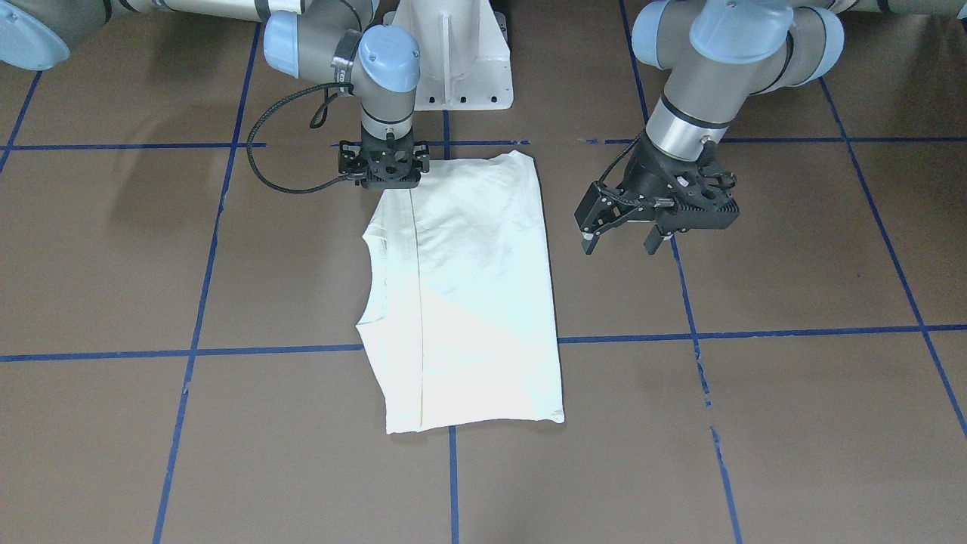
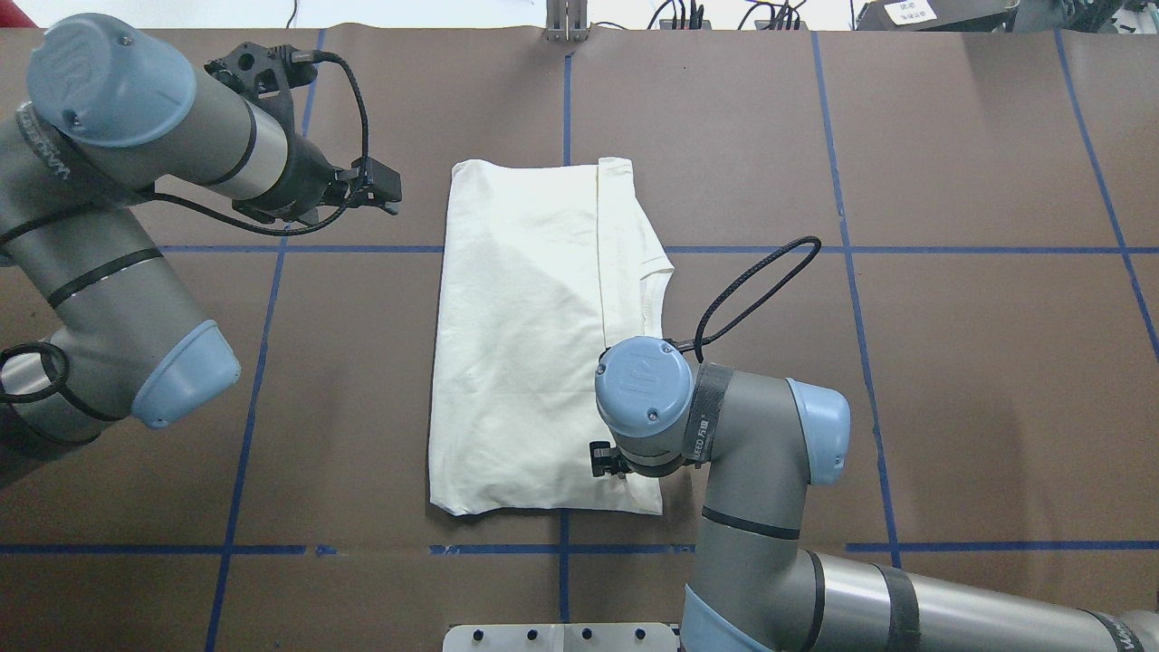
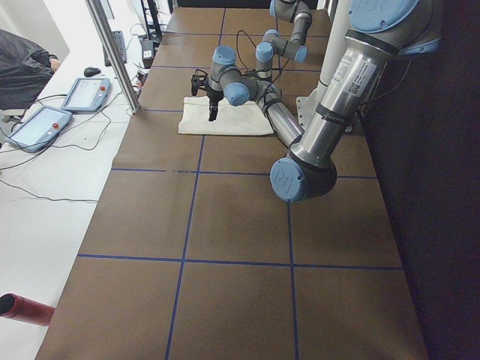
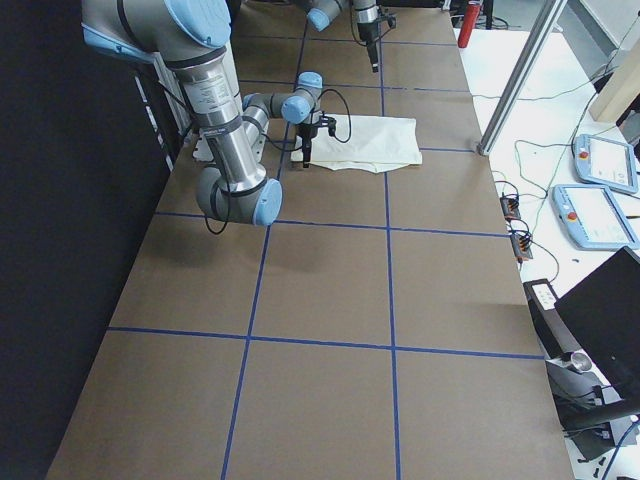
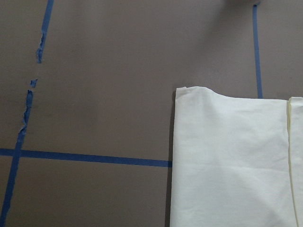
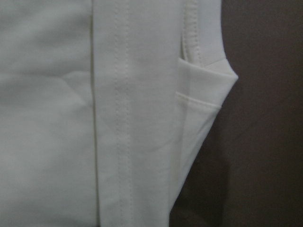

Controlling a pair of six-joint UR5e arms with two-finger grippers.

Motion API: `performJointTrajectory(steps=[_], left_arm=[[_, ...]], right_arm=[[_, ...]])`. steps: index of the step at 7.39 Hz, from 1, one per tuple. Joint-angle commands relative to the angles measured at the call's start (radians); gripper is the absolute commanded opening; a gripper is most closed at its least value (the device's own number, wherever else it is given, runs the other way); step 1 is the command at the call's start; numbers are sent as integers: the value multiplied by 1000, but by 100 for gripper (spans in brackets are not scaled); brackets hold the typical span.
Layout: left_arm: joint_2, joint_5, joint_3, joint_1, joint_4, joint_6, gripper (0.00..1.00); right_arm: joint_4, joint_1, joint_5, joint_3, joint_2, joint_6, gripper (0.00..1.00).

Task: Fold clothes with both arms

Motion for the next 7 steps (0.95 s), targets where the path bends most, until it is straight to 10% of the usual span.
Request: performJointTrajectory(steps=[1,7], left_arm=[[-1,2,-1,13,0,-7,100],[-7,2,-4,38,0,-16,100]], right_arm=[[-23,14,1,9,-14,-17,100],[-89,122,-7,158,-119,-95,100]])
